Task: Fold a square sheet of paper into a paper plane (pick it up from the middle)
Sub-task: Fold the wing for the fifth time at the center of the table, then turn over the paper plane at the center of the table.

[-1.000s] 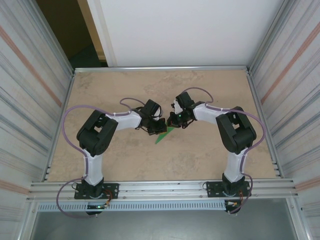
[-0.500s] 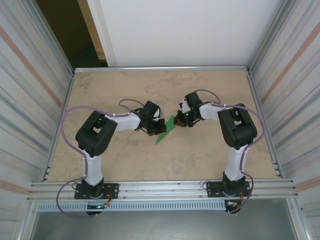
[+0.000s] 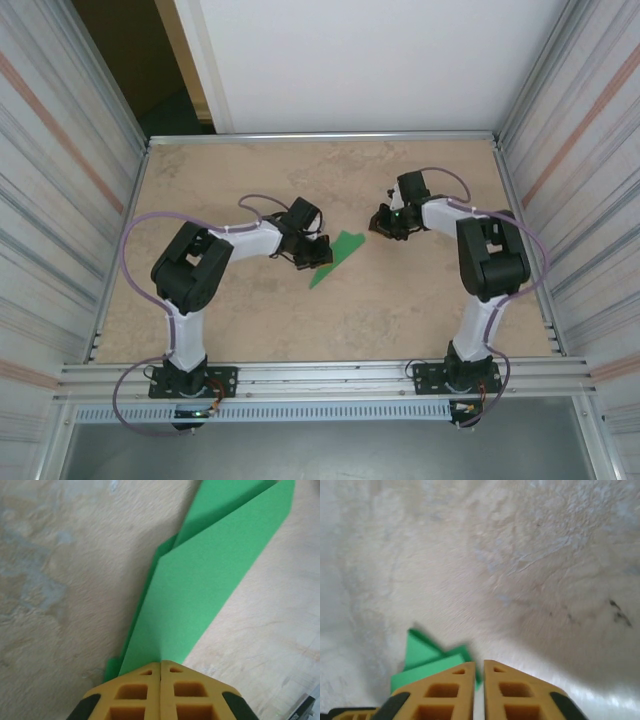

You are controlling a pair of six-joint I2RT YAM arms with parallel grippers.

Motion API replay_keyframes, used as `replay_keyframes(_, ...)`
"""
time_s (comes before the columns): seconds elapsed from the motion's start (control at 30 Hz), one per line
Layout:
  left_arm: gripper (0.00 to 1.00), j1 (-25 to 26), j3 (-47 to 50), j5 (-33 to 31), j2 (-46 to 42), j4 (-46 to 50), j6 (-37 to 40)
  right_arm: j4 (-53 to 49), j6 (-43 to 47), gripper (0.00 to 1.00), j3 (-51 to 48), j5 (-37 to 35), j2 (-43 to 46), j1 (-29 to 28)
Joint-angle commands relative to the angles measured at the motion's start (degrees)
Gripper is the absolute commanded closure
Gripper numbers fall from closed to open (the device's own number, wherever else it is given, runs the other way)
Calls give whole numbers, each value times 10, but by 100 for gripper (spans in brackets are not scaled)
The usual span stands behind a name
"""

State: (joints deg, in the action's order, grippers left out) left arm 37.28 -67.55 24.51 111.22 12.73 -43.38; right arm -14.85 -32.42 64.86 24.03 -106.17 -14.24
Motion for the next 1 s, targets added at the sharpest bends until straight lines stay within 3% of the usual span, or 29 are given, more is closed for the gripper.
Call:
replay_keyframes(0.0,86,-2,-25,19,-57,4,-4,-41,-18,76,-14,-65,82,-19)
replay_keyframes(0.17,71,-35,7,4,-132,4,3,-85,-37,59,-28,-130,132,-67)
replay_keyframes(0.47,43,-161,159,-25,-256,11,13,-130,-172,38,6,-228,112,-219)
replay_keyframes(0.6,27,-195,203,-59,-293,19,31,-164,-235,34,56,-271,61,-264)
replay_keyframes(0.77,12,-210,227,-91,-325,38,50,-192,-281,37,96,-306,14,-281)
replay_keyframes(0.97,4,-216,220,-114,-336,69,79,-237,-325,40,130,-336,-31,-289)
